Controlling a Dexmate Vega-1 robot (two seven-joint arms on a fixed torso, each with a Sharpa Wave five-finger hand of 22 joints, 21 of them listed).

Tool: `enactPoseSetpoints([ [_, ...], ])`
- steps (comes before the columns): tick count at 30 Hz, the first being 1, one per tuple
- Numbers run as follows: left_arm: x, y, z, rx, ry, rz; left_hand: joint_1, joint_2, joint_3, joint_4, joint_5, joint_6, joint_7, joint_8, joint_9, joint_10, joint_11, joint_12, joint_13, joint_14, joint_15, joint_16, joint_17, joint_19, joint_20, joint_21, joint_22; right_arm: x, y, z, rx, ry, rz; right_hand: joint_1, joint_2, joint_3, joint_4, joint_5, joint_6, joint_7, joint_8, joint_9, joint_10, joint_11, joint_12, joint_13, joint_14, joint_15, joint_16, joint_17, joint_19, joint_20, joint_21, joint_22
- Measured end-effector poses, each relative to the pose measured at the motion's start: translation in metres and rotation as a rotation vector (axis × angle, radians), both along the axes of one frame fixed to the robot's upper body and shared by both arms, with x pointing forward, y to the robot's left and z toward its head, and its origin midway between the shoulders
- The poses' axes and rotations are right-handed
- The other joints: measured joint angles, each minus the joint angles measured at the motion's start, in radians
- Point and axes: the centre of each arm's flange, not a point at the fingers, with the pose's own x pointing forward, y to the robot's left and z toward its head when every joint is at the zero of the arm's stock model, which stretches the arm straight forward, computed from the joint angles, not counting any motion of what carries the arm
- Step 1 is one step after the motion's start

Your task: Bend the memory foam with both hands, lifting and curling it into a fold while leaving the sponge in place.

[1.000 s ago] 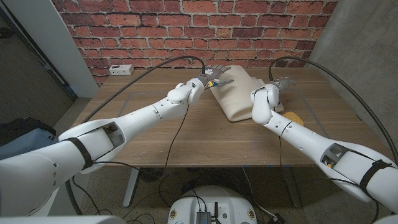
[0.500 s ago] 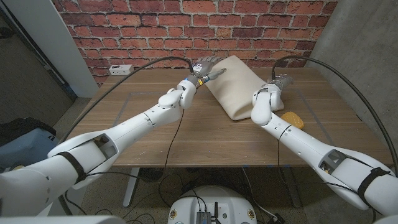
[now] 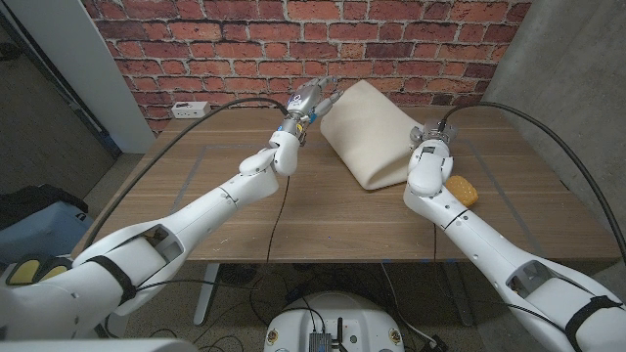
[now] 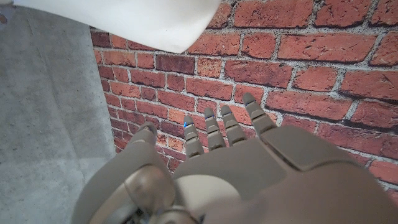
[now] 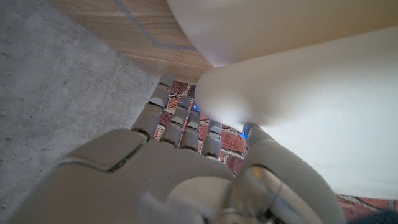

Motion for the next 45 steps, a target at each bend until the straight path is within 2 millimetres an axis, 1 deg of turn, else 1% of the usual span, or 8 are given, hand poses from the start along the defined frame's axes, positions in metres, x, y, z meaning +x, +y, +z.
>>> enactPoseSetpoints([
  [6,-0.002,0.012,-0.001,-0.091,0.0,-0.059,0.0,0.0,0.008,0.0,0.0,0.0,0.0,-0.007,0.0,0.0,0.0,-0.009,0.0,0.0,0.0,-0.008,0.0,0.004,-0.004,0.0,0.0,-0.006,-0.008,0.005,0.083,-0.146,0.124,0.0,0.0,0.017,0.017,-0.011,0.005,0.005,-0.008,0.0,-0.002,0.009,-0.012,0.0,-0.011,0.022,-0.008,0.007,-0.031,-0.031,-0.02,0.003],
  [10,0.001,0.023,-0.004,-0.112,0.008,-0.042,0.0,0.0,0.012,0.004,0.0,0.0,0.0,-0.008,0.0,0.0,0.0,-0.016,0.0,0.0,0.0,-0.011,0.0,0.005,-0.005,0.0,0.0,-0.006,0.011,0.014,0.115,-0.262,0.248,-0.009,-0.009,0.014,0.028,-0.019,0.009,0.009,-0.02,0.0,-0.004,0.018,-0.02,0.0,-0.027,0.038,-0.015,0.012,-0.062,-0.038,-0.035,0.003],
  [11,0.002,0.025,-0.004,-0.114,0.01,-0.04,0.0,0.0,0.013,0.004,0.0,0.0,0.0,-0.008,0.0,0.0,0.0,-0.018,0.0,0.0,0.0,-0.013,0.0,0.005,-0.005,-0.003,0.0,-0.006,0.013,0.015,0.119,-0.273,0.26,-0.017,-0.014,0.01,0.033,-0.02,0.011,0.011,-0.02,0.0,-0.006,0.027,-0.021,0.0,-0.031,0.042,-0.018,0.012,-0.07,-0.034,-0.037,0.003],
  [12,-0.004,0.023,-0.003,-0.168,-0.004,-0.13,0.0,0.0,0.015,0.001,0.0,0.0,0.0,-0.008,0.0,-0.001,0.001,-0.02,0.0,-0.002,-0.002,-0.016,0.0,0.005,-0.005,-0.004,0.0,-0.016,-0.019,0.01,0.167,-0.323,0.24,-0.033,-0.016,0.005,0.037,-0.025,0.01,0.011,-0.025,0.0,-0.01,0.031,-0.028,0.0,-0.037,0.048,-0.022,0.015,-0.08,-0.031,-0.043,0.003],
  [16,-0.001,0.033,-0.007,-0.185,0.005,-0.114,0.0,0.0,0.019,0.005,0.0,0.005,-0.005,-0.018,0.0,-0.01,-0.003,-0.031,0.0,-0.015,-0.004,-0.024,0.0,-0.002,-0.013,-0.012,0.0,-0.019,-0.003,0.018,0.229,-0.424,0.36,-0.078,-0.051,-0.02,0.053,-0.025,0.001,0.031,-0.038,0.0,-0.016,0.049,-0.042,0.0,-0.059,0.07,-0.037,0.016,-0.114,-0.008,-0.055,0.003],
  [17,-0.007,0.034,-0.006,-0.221,-0.012,-0.18,0.0,0.0,0.019,0.005,0.0,0.005,-0.005,-0.021,0.0,-0.016,-0.003,-0.035,0.0,-0.017,-0.005,-0.024,0.0,-0.003,-0.012,-0.012,0.0,-0.022,-0.024,0.012,0.263,-0.449,0.363,-0.092,-0.059,-0.03,0.054,-0.025,-0.002,0.034,-0.042,0.0,-0.019,0.053,-0.046,0.0,-0.066,0.076,-0.042,0.016,-0.125,-0.005,-0.055,0.003],
  [24,-0.016,0.048,-0.007,-0.29,-0.02,-0.238,-0.011,-0.011,0.018,0.007,0.0,-0.004,-0.015,-0.033,0.0,-0.035,-0.002,-0.05,0.0,-0.04,0.001,-0.032,0.0,-0.009,-0.012,-0.02,0.0,-0.026,-0.031,0.01,0.404,-0.534,0.526,-0.171,-0.126,-0.094,0.045,-0.025,-0.017,0.033,-0.056,0.0,-0.04,0.064,-0.07,0.0,-0.125,0.092,-0.075,0.016,-0.206,0.01,-0.067,0.003],
  [45,-0.045,0.09,-0.022,-0.494,0.036,-0.407,-0.025,-0.025,0.017,0.014,0.0,-0.036,-0.029,-0.049,0.0,-0.07,0.006,-0.085,0.0,-0.084,0.009,-0.039,0.0,-0.038,-0.009,-0.041,0.0,-0.047,-0.038,0.012,0.75,-0.636,0.895,-0.198,-0.153,-0.116,0.039,-0.02,-0.033,0.025,-0.064,0.0,-0.059,0.055,-0.082,0.003,-0.141,0.087,-0.089,0.016,-0.231,0.034,-0.067,0.003],
])
